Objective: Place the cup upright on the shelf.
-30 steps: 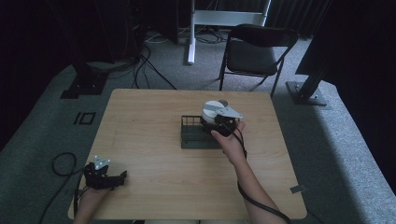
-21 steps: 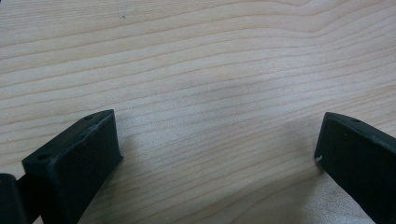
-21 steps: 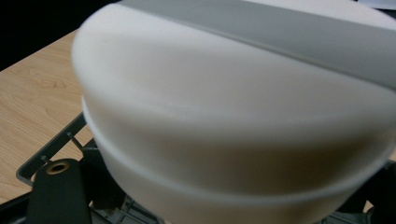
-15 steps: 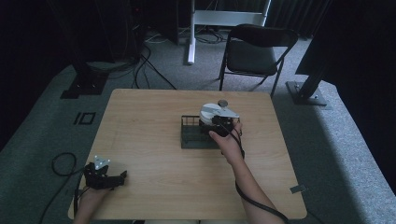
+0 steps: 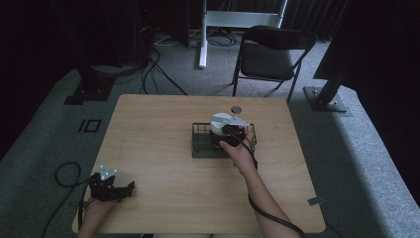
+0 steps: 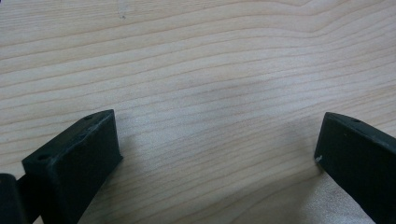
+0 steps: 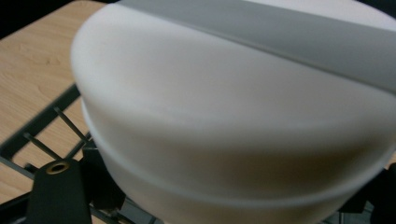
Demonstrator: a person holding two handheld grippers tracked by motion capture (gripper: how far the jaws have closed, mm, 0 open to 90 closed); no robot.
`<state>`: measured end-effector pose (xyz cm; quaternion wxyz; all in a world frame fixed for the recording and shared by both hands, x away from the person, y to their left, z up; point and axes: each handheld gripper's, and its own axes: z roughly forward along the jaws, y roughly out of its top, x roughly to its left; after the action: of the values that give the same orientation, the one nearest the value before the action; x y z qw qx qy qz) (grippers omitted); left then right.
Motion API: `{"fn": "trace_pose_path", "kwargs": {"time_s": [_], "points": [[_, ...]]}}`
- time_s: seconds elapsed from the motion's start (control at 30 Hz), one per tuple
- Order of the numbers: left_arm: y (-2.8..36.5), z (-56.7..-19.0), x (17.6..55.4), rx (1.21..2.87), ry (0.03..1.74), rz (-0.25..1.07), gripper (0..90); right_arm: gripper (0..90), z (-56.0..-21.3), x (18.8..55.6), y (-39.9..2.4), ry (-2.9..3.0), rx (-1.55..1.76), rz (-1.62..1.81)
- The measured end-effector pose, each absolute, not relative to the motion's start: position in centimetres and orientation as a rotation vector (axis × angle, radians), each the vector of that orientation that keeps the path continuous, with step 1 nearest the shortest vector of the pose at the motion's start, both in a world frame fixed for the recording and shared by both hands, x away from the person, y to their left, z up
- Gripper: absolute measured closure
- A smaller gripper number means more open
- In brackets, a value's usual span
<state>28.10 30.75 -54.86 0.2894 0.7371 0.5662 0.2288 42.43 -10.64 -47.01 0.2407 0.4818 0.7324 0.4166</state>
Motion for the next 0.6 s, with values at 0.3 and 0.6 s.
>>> {"fn": "trace_pose_path", "kwargs": {"time_s": [0.3,0.6], "points": [[30.75,-54.86,28.1,1.967,1.511,0.61,0.2,18.4,-47.14,42.26,-10.6,2.023,1.289,1.118],[30.75,-54.86,28.1,1.966,1.511,0.61,0.2,18.2,-47.36,41.8,-10.87,2.027,1.279,1.111]]}}
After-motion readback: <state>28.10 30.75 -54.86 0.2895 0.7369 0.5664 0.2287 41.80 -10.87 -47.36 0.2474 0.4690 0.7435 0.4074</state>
